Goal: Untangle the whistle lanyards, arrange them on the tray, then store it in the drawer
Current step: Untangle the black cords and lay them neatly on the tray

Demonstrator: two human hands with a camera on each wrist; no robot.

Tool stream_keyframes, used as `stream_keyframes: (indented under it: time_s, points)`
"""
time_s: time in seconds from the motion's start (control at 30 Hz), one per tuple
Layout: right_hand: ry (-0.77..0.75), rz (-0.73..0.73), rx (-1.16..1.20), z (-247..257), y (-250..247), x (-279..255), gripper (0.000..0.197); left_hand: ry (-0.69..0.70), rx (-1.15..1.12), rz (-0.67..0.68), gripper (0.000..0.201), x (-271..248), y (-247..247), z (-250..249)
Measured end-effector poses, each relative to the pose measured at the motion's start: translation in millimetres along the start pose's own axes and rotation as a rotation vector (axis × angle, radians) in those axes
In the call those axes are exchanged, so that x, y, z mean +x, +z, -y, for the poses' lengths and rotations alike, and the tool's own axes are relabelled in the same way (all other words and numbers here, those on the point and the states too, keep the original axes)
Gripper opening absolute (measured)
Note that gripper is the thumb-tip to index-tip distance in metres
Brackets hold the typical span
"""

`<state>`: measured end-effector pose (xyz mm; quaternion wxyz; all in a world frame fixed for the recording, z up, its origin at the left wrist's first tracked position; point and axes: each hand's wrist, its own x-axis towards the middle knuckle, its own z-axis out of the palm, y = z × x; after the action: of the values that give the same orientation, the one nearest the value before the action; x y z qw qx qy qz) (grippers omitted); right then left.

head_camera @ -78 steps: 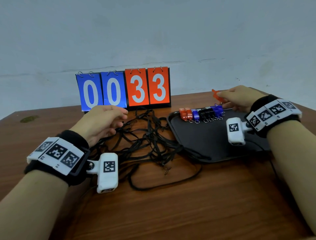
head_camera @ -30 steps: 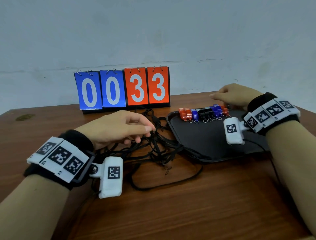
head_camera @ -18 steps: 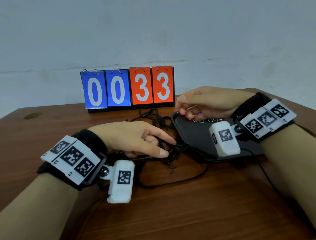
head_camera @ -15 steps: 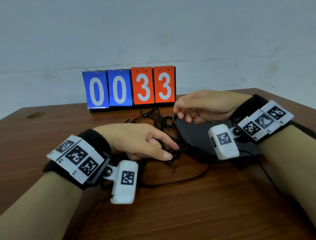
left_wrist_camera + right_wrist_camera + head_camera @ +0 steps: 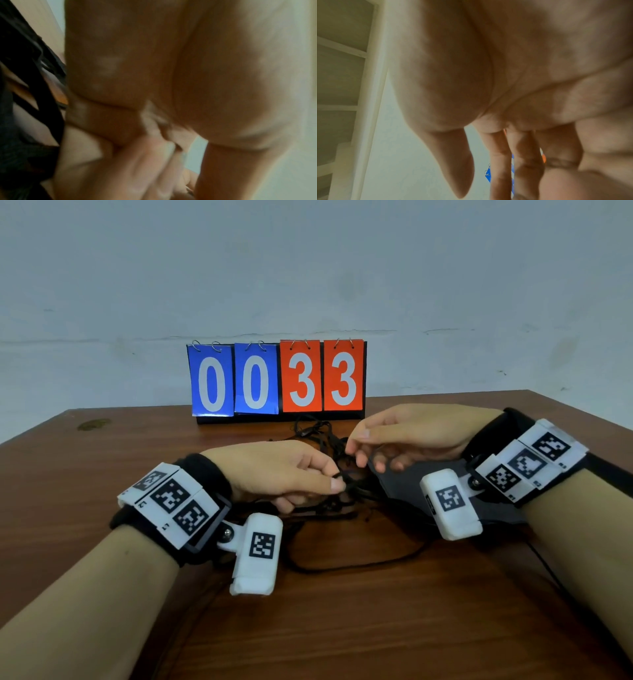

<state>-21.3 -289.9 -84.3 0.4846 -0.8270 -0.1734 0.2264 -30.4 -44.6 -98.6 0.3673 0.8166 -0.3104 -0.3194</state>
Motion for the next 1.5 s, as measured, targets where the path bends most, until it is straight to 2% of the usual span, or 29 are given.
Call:
stream_keyframes:
  time_s: [0.17, 0.3, 0.4, 0.47, 0.57, 0.7, 0.8, 1.07, 1.2, 1.33, 1.37, 1.43, 1.5]
  points:
    - [0.01, 0.116, -0.022, -3, 2, 1, 0.05, 0.051, -0.289, -0.046, 0.018, 3, -2, 0]
    - [-0.001, 0.218, -0.025, -5, 2, 2, 0.037, 0.116, -0.441, -0.129, 0.015, 4, -3, 1]
    - [-0.03, 0.26, 0.016, -6, 1, 1, 0.035, 0.144, -0.546, -0.196, 0.015, 6, -4, 4]
    - [-0.042, 0.235, 0.024, -6, -1, 0, 0.038, 0.144, -0.599, -0.219, 0.017, 5, -4, 4]
    - [-0.1, 0.126, 0.016, -5, -3, 0, 0.03, 0.135, -0.649, -0.301, 0.021, 4, -6, 4]
    - [-0.201, -0.09, 0.232, -2, -5, 0, 0.027, 0.168, -0.532, -0.355, 0.028, 3, -8, 5]
    - [-0.243, -0.183, 0.294, -1, -7, -1, 0.027, 0.195, -0.503, -0.402, 0.031, 3, -10, 6]
    - [-0.307, -0.378, 0.352, -5, -18, -1, 0.028, 0.331, -0.673, -0.563, 0.034, 4, -20, 12]
    - [-0.301, -0.415, 0.325, -8, -22, -2, 0.03, 0.361, -0.746, -0.651, 0.044, 7, -20, 12]
    - [-0.288, -0.403, 0.278, -9, -21, -2, 0.033, 0.404, -0.876, -0.699, 0.03, 6, -20, 9]
    - [-0.285, -0.395, 0.274, -10, -21, -1, 0.033, 0.412, -0.901, -0.729, 0.033, 6, -21, 9]
    - [-0.275, -0.384, 0.266, -11, -22, -1, 0.034, 0.418, -0.943, -0.858, 0.045, 7, -24, 9]
    - [-0.27, -0.372, 0.256, -12, -23, -1, 0.033, 0.395, -0.947, -1.047, 0.044, 7, -29, 11]
